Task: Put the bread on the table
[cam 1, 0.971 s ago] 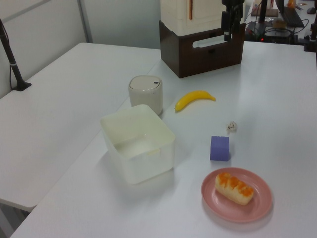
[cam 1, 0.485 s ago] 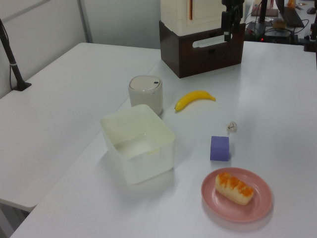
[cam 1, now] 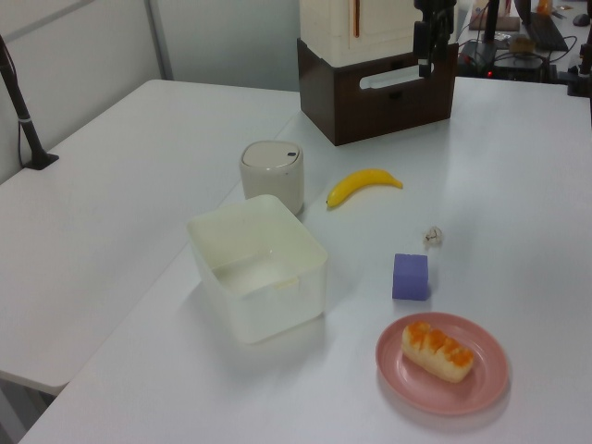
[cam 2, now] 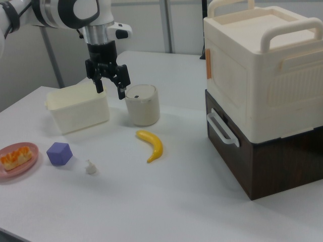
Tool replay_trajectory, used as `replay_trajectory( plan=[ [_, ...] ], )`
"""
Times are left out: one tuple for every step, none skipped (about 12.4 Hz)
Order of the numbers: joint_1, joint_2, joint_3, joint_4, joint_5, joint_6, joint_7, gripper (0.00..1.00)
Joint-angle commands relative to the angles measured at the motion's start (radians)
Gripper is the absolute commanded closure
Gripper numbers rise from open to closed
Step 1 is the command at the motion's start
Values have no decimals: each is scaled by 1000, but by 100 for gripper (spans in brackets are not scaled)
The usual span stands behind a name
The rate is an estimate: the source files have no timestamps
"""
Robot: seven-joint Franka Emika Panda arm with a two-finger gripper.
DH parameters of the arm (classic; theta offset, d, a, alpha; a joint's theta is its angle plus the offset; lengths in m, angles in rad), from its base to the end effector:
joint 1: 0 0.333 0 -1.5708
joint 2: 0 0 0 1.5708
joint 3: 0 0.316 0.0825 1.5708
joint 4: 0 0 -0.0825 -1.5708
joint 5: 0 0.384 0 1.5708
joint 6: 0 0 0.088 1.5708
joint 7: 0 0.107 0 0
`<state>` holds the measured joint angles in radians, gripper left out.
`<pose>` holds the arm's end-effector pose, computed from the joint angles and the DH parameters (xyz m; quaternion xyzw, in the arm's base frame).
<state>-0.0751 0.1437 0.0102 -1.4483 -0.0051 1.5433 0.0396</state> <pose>0.5939 -0.0396 0.5971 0.9983 -0.0523 -0.0244 0.0015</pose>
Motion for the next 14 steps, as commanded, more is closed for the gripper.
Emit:
replay_trajectory(
  plan=[
    [15,-12,-4,-23,-15,-18,-13,0],
    [34,-10,-3,-26,-15,-25,-13,0],
    [50,-10,-3,-40,-15,-25,-10,0],
    [61,-13,-3,-49,-13,-25,-4,0],
    [92,-12,-3,-55,-13,-26,41,0],
    [118,-10,-3,-58,-13,-23,98,0],
    [148,-13,-1,-75,-12,-19,162,0],
    [182,-19,1,-90,-9,-15,225,0],
    [222,-25,4,-104,-6,-12,274,0],
    [256,-30,13,-122,0,-2,310,0],
    [277,-39,33,-147,4,29,344,0],
    [299,-44,77,-194,22,106,412,0],
    [311,-44,105,-230,30,162,460,0],
    [334,-42,143,-275,34,225,508,0]
  ],
)
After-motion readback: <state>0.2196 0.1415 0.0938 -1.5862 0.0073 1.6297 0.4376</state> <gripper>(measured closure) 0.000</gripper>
